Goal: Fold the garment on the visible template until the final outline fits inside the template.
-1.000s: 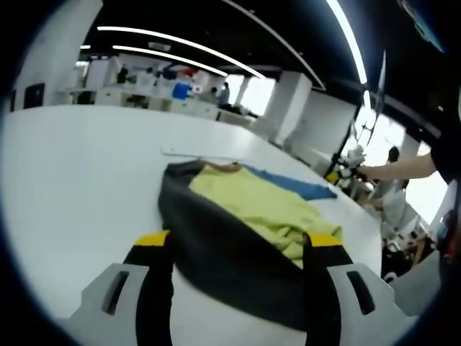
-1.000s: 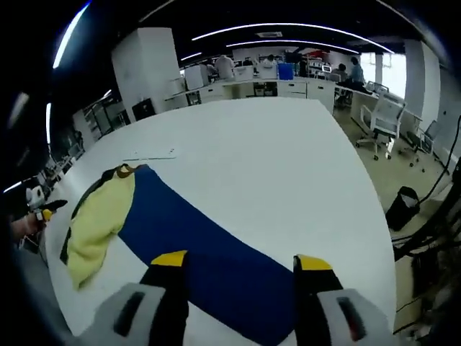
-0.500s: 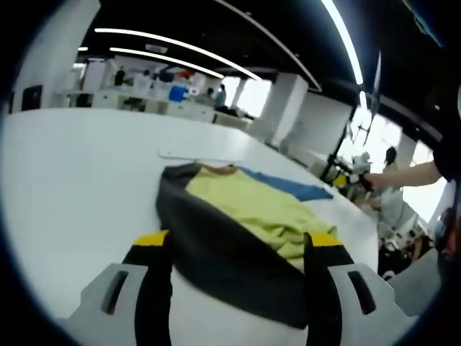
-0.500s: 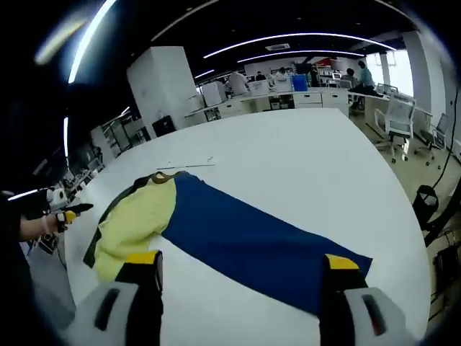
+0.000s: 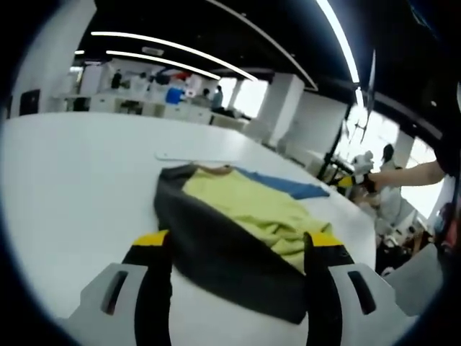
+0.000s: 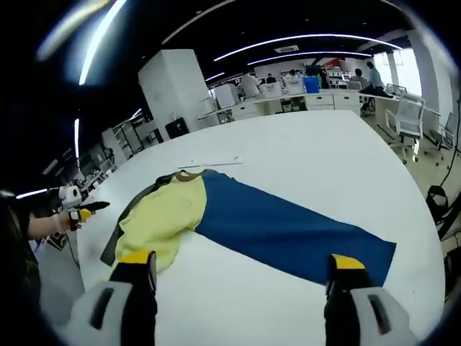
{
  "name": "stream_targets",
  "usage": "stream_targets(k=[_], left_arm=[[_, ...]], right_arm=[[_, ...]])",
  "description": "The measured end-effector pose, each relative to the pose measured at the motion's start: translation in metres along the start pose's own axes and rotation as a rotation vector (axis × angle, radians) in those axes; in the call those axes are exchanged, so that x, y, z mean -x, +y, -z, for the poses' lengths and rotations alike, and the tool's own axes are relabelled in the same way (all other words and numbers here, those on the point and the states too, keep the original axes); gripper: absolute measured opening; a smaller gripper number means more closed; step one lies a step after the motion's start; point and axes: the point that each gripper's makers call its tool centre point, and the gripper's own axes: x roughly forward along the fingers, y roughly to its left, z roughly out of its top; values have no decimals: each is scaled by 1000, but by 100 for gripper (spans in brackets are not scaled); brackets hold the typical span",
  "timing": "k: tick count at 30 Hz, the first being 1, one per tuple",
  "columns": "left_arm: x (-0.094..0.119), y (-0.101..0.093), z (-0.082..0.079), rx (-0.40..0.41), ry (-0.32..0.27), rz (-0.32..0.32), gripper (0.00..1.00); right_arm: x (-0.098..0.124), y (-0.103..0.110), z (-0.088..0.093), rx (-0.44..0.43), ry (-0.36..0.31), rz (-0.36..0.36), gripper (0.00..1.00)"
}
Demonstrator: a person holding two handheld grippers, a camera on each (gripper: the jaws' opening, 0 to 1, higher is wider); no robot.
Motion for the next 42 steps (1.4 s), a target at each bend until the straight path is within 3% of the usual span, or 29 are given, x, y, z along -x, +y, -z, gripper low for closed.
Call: stream_targets(k=[9, 17, 24, 32, 42], left_arm=[[9, -7, 1, -33, 2, 7, 72], [22, -18, 0, -56, -8, 10, 72], [23, -34, 10, -77, 11, 31, 71], [16, -65, 33, -146, 62, 86, 71], [7, -79, 41, -189, 83, 106, 68]], right_arm=[[11, 35, 4, 52, -1, -61, 99], [23, 63, 11, 151, 29, -131, 100], [30, 90, 22, 215, 55, -174, 100], [29, 126, 45, 267, 103, -243, 98], [30, 139, 57, 270, 127, -263, 96]])
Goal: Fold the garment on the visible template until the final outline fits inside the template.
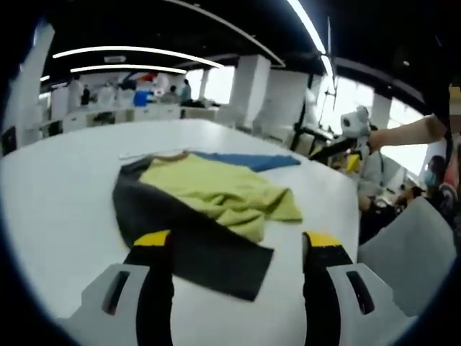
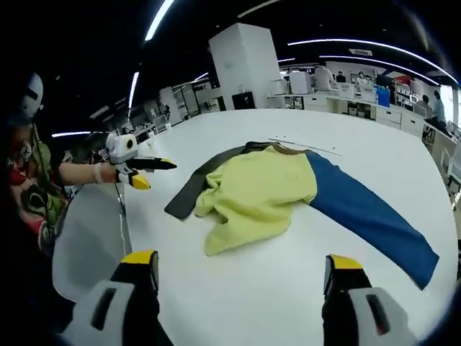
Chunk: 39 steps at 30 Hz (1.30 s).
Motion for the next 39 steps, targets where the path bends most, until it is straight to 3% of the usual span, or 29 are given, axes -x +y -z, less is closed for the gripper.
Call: stream_targets(k=[9, 13, 18, 22, 29, 35, 36, 39], left_arm=[[-25, -24, 17, -78, 92, 29, 60], [-36, -38, 26, -80, 130, 74, 45], [-51, -44, 38, -110, 180, 81, 42], [-59, -40, 45, -104, 209, 63, 35], [-66, -41, 58, -196, 277, 62, 26], [-69, -34, 66, -225, 311, 34, 21], [-69, -34, 63, -235, 289, 35, 20], [-69, -31, 64, -216, 299, 21, 16]], right_arm=[[2, 0, 3, -22, -4, 3, 95], [0, 2, 4, -49, -26, -6, 95], [-3, 5, 10, -60, -20, -8, 94], [-1, 4, 14, -73, -22, -7, 94], [4, 0, 16, -91, -27, 9, 93], [4, 0, 17, -101, -35, 12, 91], [4, 1, 17, -104, -38, 9, 91], [3, 2, 15, -114, -50, 9, 90]])
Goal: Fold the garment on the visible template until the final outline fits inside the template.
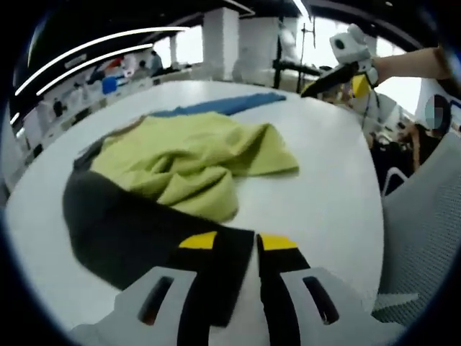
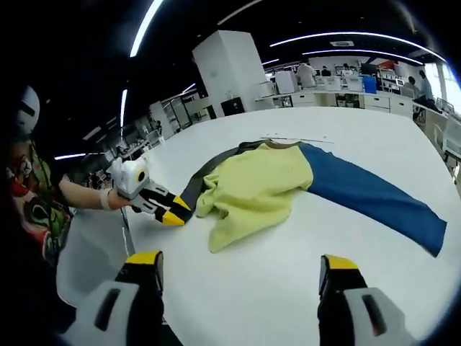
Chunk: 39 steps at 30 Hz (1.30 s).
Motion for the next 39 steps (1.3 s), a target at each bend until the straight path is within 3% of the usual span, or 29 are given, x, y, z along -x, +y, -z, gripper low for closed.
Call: stream_targets(k=[9, 15, 20, 22, 27, 39], left_arm=[[3, 3, -2, 6, -11, -15, 1], [7, 4, -3, 63, -18, -3, 0], [26, 16, -12, 132, -57, -7, 0], [41, 33, -16, 137, -76, -43, 0], [88, 93, -34, 247, -172, -165, 0], [179, 201, -43, 282, -251, -382, 0]], right_arm=[[-2, 1, 4, -1, 11, 1, 88], [-3, 2, 7, -8, 17, 1, 87], [-4, 4, 5, -10, 12, -5, 87], [-4, 5, 4, -10, 11, -6, 87], [-6, 4, -1, 4, 5, -5, 87], [-13, 5, -7, 16, 12, -15, 87]])
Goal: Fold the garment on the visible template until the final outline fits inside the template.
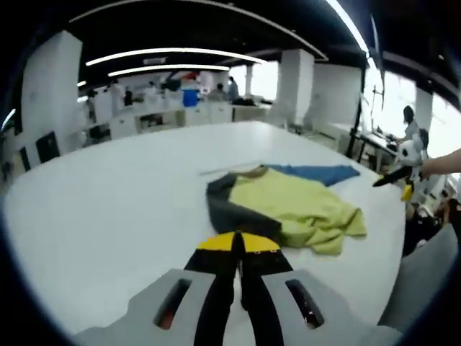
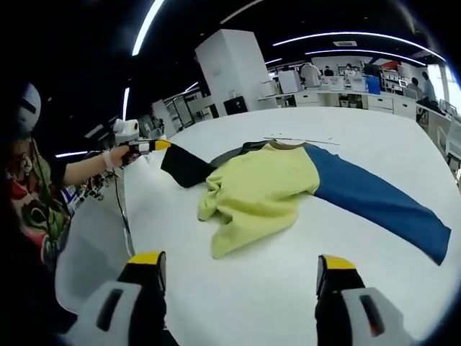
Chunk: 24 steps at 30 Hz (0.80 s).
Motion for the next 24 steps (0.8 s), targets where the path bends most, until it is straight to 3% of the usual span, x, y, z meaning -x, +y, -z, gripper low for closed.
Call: stream_targets(k=[5, 11, 20, 24], left_arm=[[3, 58, -4, 65, -18, -105, 0], [0, 99, -2, 88, -10, -166, 0], [-14, 183, -2, 143, -19, -285, 0], [-22, 211, 4, 132, 13, -325, 0]], right_arm=[[-1, -1, 0, -4, 3, 0, 86], [0, -5, 0, -7, 8, 8, 86], [-1, -10, -6, -3, 7, 18, 86], [-5, -11, -9, -5, 8, 18, 86]])
